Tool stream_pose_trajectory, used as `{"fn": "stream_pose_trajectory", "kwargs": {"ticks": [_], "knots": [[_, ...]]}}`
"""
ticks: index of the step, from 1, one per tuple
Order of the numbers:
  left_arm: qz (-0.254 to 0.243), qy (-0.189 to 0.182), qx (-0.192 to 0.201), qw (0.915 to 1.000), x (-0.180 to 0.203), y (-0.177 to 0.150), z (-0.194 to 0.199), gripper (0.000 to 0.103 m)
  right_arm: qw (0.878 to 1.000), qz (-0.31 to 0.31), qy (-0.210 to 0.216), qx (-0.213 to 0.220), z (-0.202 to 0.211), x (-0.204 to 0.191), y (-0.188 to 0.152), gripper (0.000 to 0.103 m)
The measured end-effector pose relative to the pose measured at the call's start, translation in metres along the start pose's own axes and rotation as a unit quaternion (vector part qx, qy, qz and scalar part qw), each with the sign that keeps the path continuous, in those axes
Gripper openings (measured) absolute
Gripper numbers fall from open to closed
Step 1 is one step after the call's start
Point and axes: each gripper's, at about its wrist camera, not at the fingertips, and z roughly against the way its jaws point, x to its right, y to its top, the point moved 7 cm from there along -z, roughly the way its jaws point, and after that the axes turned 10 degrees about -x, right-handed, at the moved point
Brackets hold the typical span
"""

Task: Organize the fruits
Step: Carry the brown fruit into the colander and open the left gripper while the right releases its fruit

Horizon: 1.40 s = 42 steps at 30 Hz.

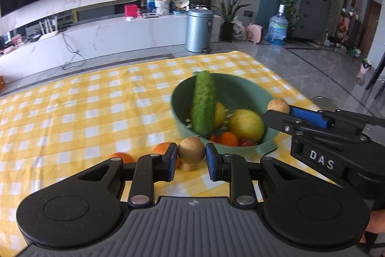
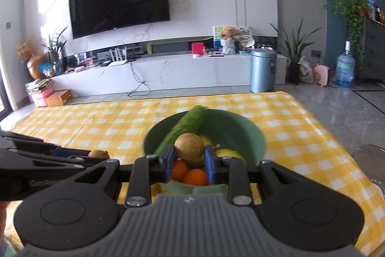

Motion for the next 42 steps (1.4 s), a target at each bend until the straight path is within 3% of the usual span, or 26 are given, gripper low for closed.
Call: {"fn": "stream_pose_trajectory", "kwargs": {"ticks": [13,23,42], "knots": [[0.021,-0.064,-0.035,0.9971,0.02,0.029,-0.048,0.028,0.998,-0.015,-0.013,-0.06,-0.045,0.032,0.001,0.024],[0.035,-0.064,-0.07,0.9948,0.017,0.027,-0.077,0.028,0.995,-0.021,-0.02,-0.098,-0.066,0.035,-0.005,0.024],[0.066,-0.089,-0.07,0.9914,0.009,0.026,-0.081,0.028,0.994,-0.017,-0.017,-0.105,-0.071,0.035,-0.004,0.024]]}}
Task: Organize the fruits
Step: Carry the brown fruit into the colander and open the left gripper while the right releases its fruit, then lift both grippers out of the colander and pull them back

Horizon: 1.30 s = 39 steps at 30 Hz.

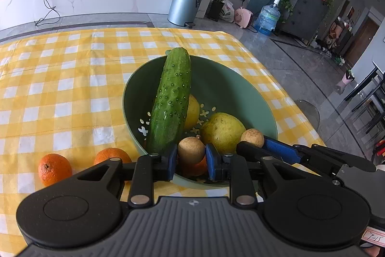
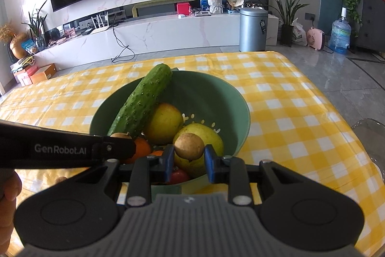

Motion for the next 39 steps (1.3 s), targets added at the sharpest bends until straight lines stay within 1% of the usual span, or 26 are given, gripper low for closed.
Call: {"fn": "stream_pose_trajectory", "kwargs": {"ticks": [6,9,10,11,12,19,20,23,25,29,33,34,37,39], "knots": [[0.002,-0.002,0.0,1.0,-0.002,0.0,0.0,0.029,1.0,-0.002,0.003,0.001,0.0,0.0,0.0,0.025],[0.004,-0.003,0.004,1.0,-0.003,0.0,0.001,0.032,1.0,-0.003,0.005,0.002,0.0,-0.001,0.0,0.026],[0.006,-0.004,0.007,1.0,-0.003,0.0,0.002,0.034,1.0,-0.004,0.006,0.002,0.0,-0.001,0.0,0.027],[0.008,-0.005,0.009,0.9999,-0.004,0.0,0.004,0.037,1.0,-0.003,0.007,0.004,0.0,-0.001,0.0,0.031],[0.01,-0.006,0.012,0.9999,-0.004,0.0,0.006,0.038,1.0,-0.002,0.008,0.006,0.001,-0.002,0.0,0.036],[0.007,0.001,0.022,0.9997,-0.005,0.002,0.016,0.038,1.0,-0.001,0.006,0.012,0.003,-0.003,-0.001,0.037],[0.004,0.007,0.022,0.9997,-0.004,0.002,0.018,0.038,1.0,0.0,0.006,0.013,0.004,-0.003,-0.001,0.037],[-0.007,0.027,0.025,0.9993,-0.003,0.0,0.024,0.038,1.0,0.006,0.003,0.023,0.008,-0.006,-0.002,0.044],[-0.016,0.038,0.026,0.9988,-0.002,-0.003,0.028,0.038,0.999,0.008,0.0,0.031,0.012,-0.006,-0.001,0.045],[-0.034,0.063,0.03,0.997,-0.001,-0.009,0.038,0.038,0.999,0.01,-0.009,0.048,0.018,-0.007,-0.001,0.057],[-0.054,0.089,0.032,0.994,0.0,-0.017,0.049,0.039,0.998,0.018,-0.018,0.065,0.027,-0.011,-0.002,0.064],[-0.058,0.097,0.032,0.9931,-0.002,-0.018,0.052,0.04,0.997,0.019,-0.018,0.071,0.03,-0.012,-0.002,0.064],[-0.067,0.119,0.031,0.9901,-0.009,-0.024,0.061,0.04,0.997,0.012,-0.005,0.08,0.037,-0.016,-0.004,0.068],[-0.072,0.135,0.03,0.9878,-0.014,-0.028,0.068,0.041,0.996,0.001,0.008,0.083,0.041,-0.019,-0.006,0.068]]}}
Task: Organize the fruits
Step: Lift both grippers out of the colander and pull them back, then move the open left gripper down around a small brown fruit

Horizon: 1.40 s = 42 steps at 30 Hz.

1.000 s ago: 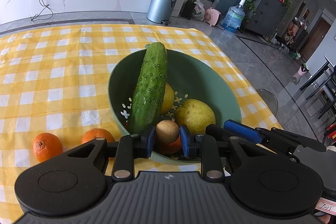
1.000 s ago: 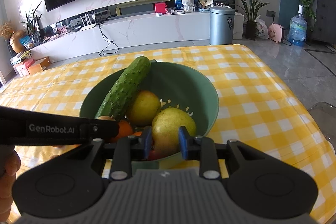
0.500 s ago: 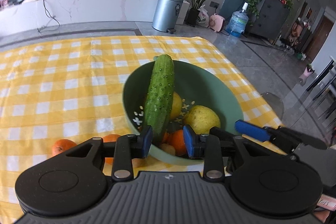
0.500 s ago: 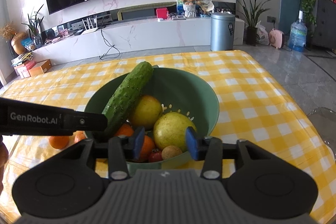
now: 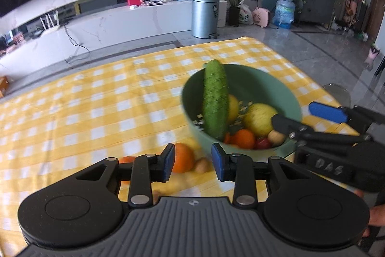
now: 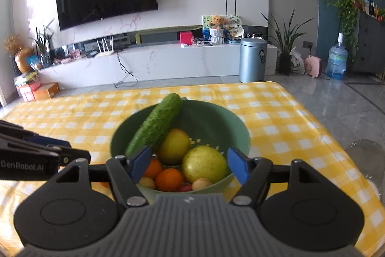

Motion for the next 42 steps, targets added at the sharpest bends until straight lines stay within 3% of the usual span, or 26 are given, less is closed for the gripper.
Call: {"fn": "stream_pose_trajectory", "kwargs": {"ticks": [4,10,18,26,36,42], "knots": [[-0.007,0.026,-0.007,0.9996,-0.011,-0.007,0.009,0.041,0.999,-0.019,0.025,0.003,0.006,-0.01,-0.004,0.069],[-0.005,0.036,-0.012,0.9993,-0.035,-0.019,0.021,0.042,0.999,-0.001,0.049,0.006,0.012,-0.04,-0.013,0.069],[0.038,0.016,-0.013,0.9991,-0.066,-0.032,0.025,0.042,0.996,0.044,0.08,-0.011,0.009,-0.084,-0.029,0.068],[0.089,-0.015,-0.008,0.9958,-0.091,-0.037,0.014,0.042,0.993,0.07,0.081,-0.044,-0.01,-0.103,-0.039,0.068],[0.109,-0.019,-0.01,0.9938,-0.11,-0.042,-0.008,0.044,0.989,0.091,0.082,-0.084,-0.036,-0.118,-0.047,0.052],[0.116,-0.025,-0.019,0.9928,-0.116,-0.048,-0.023,0.044,0.986,0.101,0.082,-0.107,-0.051,-0.127,-0.051,0.049]]}}
